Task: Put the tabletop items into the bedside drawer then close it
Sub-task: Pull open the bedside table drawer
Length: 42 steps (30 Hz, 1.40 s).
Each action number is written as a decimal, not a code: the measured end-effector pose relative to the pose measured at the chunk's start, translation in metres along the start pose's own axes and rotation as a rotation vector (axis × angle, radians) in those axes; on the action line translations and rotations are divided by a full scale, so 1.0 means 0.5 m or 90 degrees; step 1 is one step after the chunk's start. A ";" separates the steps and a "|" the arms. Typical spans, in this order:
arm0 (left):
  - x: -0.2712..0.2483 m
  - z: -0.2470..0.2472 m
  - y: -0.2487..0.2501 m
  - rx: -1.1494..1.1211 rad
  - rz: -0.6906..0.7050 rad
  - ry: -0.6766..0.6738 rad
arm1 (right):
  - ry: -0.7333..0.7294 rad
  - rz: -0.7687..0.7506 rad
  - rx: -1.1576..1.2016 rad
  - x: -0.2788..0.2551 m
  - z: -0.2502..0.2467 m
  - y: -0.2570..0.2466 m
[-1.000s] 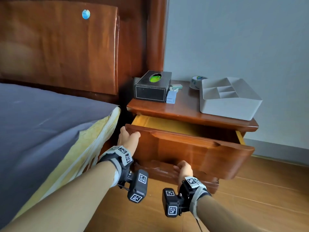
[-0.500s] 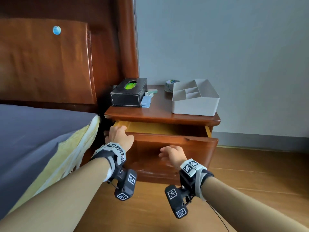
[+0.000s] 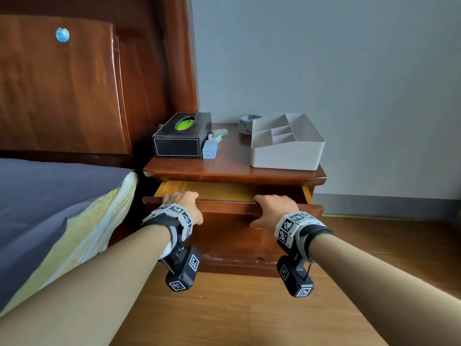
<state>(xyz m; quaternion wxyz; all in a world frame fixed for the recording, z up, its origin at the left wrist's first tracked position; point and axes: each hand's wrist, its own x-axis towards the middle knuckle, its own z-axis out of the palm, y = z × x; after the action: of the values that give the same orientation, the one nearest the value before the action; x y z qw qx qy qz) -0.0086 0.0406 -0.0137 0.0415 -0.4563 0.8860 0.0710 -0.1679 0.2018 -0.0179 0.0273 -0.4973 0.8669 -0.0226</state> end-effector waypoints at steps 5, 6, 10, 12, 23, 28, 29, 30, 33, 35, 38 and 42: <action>0.028 0.007 -0.005 0.057 0.057 0.016 | -0.042 0.026 -0.014 0.030 0.000 -0.005; 0.028 0.007 -0.006 0.063 0.060 0.021 | -0.048 0.033 -0.013 0.032 -0.001 -0.007; 0.011 0.004 -0.018 0.081 0.096 0.041 | -0.055 0.058 -0.016 0.024 -0.008 -0.023; 0.000 0.005 -0.028 0.093 0.107 0.040 | -0.063 0.061 -0.011 0.013 -0.006 -0.033; -0.108 0.016 -0.059 0.168 0.172 -0.022 | -0.108 -0.001 -0.007 -0.097 0.022 -0.057; -0.143 0.019 -0.066 0.171 0.191 -0.042 | -0.120 -0.011 0.005 -0.132 0.026 -0.064; -0.151 0.021 -0.068 0.178 0.195 -0.042 | -0.122 -0.015 0.007 -0.140 0.029 -0.065; -0.160 0.024 -0.068 0.185 0.195 -0.040 | -0.124 -0.019 0.007 -0.148 0.031 -0.067; -0.170 0.016 -0.067 0.185 0.185 -0.041 | -0.128 -0.016 0.015 -0.157 0.021 -0.070; -0.169 0.013 -0.065 0.192 0.189 -0.043 | -0.130 -0.021 0.016 -0.157 0.015 -0.070; -0.163 0.038 -0.065 0.215 0.197 -0.040 | -0.136 -0.028 0.010 -0.159 0.032 -0.070; -0.153 0.075 -0.074 0.210 0.210 -0.017 | -0.137 -0.043 0.021 -0.155 0.066 -0.061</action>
<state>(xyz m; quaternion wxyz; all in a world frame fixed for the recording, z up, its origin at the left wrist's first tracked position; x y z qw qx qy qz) 0.0665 0.0871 -0.0434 0.1150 -0.2913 0.9476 -0.0628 -0.1001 0.2529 -0.0469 0.1272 -0.5255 0.8411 0.0159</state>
